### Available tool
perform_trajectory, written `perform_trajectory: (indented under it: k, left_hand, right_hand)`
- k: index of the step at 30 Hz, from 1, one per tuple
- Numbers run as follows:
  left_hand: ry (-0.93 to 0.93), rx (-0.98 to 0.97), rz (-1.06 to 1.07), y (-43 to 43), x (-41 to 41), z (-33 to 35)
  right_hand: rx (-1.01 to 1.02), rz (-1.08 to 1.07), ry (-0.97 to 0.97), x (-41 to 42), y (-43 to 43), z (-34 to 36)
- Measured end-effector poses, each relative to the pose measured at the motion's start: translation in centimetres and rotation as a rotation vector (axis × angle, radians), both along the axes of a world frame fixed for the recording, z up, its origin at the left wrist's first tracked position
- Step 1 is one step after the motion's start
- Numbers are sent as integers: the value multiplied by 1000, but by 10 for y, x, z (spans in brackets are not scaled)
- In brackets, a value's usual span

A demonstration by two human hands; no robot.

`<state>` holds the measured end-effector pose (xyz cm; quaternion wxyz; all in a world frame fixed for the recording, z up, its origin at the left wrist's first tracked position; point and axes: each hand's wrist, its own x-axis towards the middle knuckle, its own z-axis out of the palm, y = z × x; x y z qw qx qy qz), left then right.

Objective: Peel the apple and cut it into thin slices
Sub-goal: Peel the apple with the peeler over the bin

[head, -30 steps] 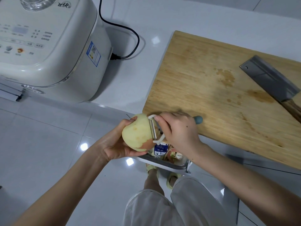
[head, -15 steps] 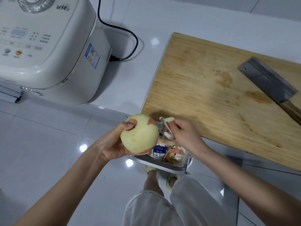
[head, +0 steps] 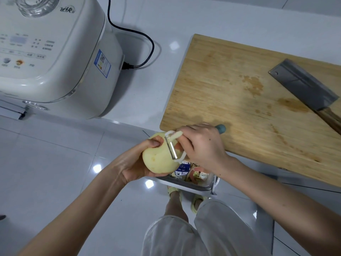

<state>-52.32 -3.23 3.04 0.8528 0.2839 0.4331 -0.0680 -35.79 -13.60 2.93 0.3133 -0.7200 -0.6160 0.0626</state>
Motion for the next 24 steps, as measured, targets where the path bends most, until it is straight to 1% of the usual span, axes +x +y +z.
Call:
perform_trajectory:
  k: [6,9,11,14,17,20,22,24]
  left_hand:
    - [-33,-70,47,1,-8,-8]
    - [-35,-81,60,0,-10,-12]
    - [-45,-76,59,-2,-11,-13]
    - [-72,-88,78,-4,-14,-13]
    - [-114,-106,129,-3,-14,-8]
    - [-176,-130,192,0,-9,-2]
    - [-179,-143,209,1,-8,0]
    - [-181,-162,222,0,-10,0]
  right_hand:
    - [-6,-10,229,7,-13,-5]
    - [-77,-25,438,-1,-19,-12]
    - [-141,-46,527,-7,-23,-17]
    - [-223,-87,537,-7,-28,-24]
    - [-363,-125,464,-10,-32,-32]
    - [-520,-139,454,-20,-33,-44]
    - [-603,-162,526,-23,-31,-53]
    - [-760,-205,664,-22,-26,-58]
